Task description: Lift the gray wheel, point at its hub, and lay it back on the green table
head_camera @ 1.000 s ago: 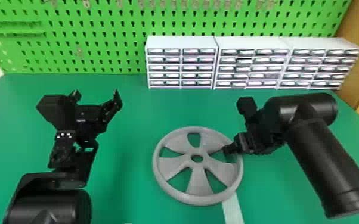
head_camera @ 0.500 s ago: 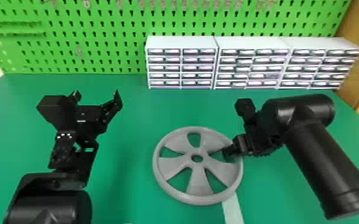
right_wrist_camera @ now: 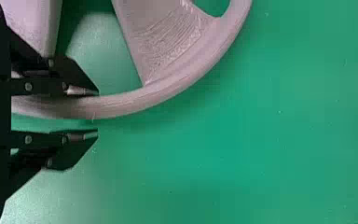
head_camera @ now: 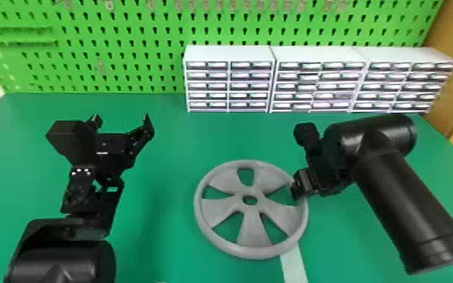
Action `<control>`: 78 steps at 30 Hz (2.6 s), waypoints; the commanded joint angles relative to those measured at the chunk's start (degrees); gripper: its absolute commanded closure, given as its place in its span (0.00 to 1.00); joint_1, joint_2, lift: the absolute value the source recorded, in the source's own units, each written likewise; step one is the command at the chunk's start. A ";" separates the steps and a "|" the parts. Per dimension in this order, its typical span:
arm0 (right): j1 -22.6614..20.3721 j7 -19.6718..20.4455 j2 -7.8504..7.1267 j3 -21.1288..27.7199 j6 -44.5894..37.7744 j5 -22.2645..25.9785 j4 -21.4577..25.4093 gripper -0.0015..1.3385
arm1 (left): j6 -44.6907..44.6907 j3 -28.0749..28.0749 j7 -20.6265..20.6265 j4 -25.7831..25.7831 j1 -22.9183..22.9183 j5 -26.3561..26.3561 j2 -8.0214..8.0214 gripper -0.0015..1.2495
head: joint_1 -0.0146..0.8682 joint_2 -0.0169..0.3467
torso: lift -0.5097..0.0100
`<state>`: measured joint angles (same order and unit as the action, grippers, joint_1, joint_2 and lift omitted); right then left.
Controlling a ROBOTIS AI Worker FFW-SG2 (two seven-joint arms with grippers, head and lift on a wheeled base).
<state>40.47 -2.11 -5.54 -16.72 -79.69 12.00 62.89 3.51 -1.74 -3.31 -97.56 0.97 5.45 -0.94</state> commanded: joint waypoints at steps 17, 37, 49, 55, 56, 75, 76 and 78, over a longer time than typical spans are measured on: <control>-1.01 0.00 -0.26 0.37 1.47 2.41 0.74 0.94 | 0.00 -0.10 -0.03 0.00 -0.09 0.00 -0.03 0.10 | 0.80 0.18 | 0.80; -4.26 0.00 -0.52 4.41 1.20 2.15 14.98 0.94 | 0.00 -0.10 0.05 0.00 -0.09 0.00 -0.03 0.10 | 0.80 0.18 | 0.80; -9.80 0.00 -0.87 8.98 10.43 4.08 24.20 0.94 | 0.00 -0.37 0.05 0.00 -0.26 0.00 -0.03 0.10 | 0.80 0.18 | 0.80; -12.70 0.00 -0.70 11.00 15.00 4.17 28.78 0.94 | 0.00 -0.45 0.05 0.00 -0.26 0.09 -0.03 0.10 | 0.80 0.18 | 0.80; -13.22 0.00 -0.79 11.09 16.06 4.17 29.57 0.94 | 0.00 -0.54 0.05 0.00 -0.35 0.09 -0.03 0.10 | 0.80 0.18 | 0.80; -23.24 0.00 -0.70 12.15 46.56 1.71 33.96 0.94 | 0.00 -0.63 -0.03 0.00 -0.53 0.44 -0.03 0.10 | 0.80 0.18 | 0.80; -23.77 0.09 -0.70 12.06 48.66 1.18 34.05 0.94 | 0.00 -0.54 0.05 0.00 -0.53 0.44 -0.03 0.10 | 0.80 0.18 | 0.80; -24.65 0.09 -0.70 12.06 51.65 0.83 34.05 0.94 | 0.00 -0.45 0.05 0.00 -0.53 0.44 -0.03 0.10 | 0.80 0.18 | 0.80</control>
<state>17.58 -2.04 -6.33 -4.66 -34.34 14.06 96.75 3.51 -2.35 -3.30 -97.56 0.48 5.89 -0.97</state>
